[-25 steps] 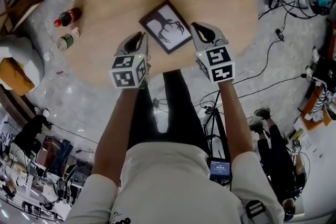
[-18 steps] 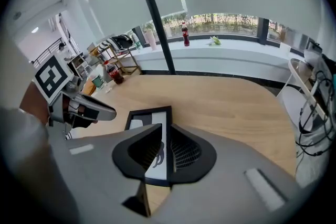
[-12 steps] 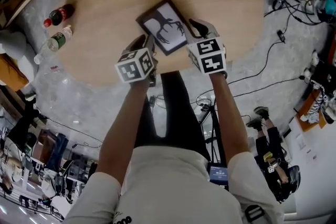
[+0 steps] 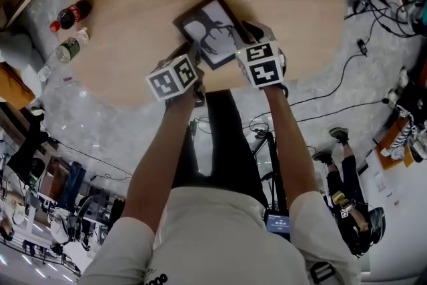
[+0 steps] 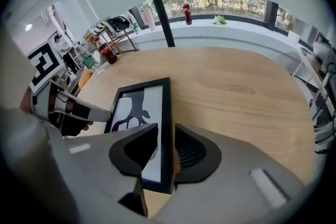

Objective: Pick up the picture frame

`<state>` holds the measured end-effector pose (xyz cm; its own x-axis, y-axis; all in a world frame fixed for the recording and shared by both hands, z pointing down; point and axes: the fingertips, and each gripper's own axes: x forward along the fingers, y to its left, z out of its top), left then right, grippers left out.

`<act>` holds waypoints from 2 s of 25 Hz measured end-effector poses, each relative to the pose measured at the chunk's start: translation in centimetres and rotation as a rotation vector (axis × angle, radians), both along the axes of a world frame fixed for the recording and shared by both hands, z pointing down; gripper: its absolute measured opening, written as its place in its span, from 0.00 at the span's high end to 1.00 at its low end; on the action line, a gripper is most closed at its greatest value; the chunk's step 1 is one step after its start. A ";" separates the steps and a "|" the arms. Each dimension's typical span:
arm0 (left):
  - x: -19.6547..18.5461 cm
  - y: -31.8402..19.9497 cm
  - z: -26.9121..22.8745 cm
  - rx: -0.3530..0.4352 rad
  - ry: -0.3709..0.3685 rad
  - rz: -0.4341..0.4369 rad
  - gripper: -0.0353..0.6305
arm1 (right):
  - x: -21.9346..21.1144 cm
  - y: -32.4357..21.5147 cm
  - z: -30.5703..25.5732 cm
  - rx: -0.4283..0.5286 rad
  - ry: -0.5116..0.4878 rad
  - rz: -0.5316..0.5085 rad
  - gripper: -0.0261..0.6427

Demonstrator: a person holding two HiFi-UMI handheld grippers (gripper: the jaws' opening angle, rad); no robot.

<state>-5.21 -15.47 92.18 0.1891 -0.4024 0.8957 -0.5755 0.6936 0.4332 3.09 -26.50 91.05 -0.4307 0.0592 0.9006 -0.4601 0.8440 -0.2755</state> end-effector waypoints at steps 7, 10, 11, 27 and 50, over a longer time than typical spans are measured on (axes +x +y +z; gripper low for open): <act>0.6 0.3 1.2 -0.034 -0.001 0.014 0.78 | -0.3 0.4 1.0 -0.024 -0.004 -0.015 0.79; 0.9 0.4 1.4 -0.041 -0.002 0.006 0.78 | -0.3 0.6 1.4 -0.011 0.010 -0.043 0.81; 0.9 0.4 1.3 -0.042 -0.003 0.003 0.78 | -0.3 0.6 1.4 -0.007 0.012 -0.049 0.81; 0.7 0.4 1.3 -0.005 0.008 -0.055 0.80 | -0.5 0.5 1.4 0.018 0.056 -0.040 0.84; -0.1 0.9 -1.9 0.056 0.002 0.027 0.82 | 0.3 2.1 -2.5 0.050 0.056 0.073 0.85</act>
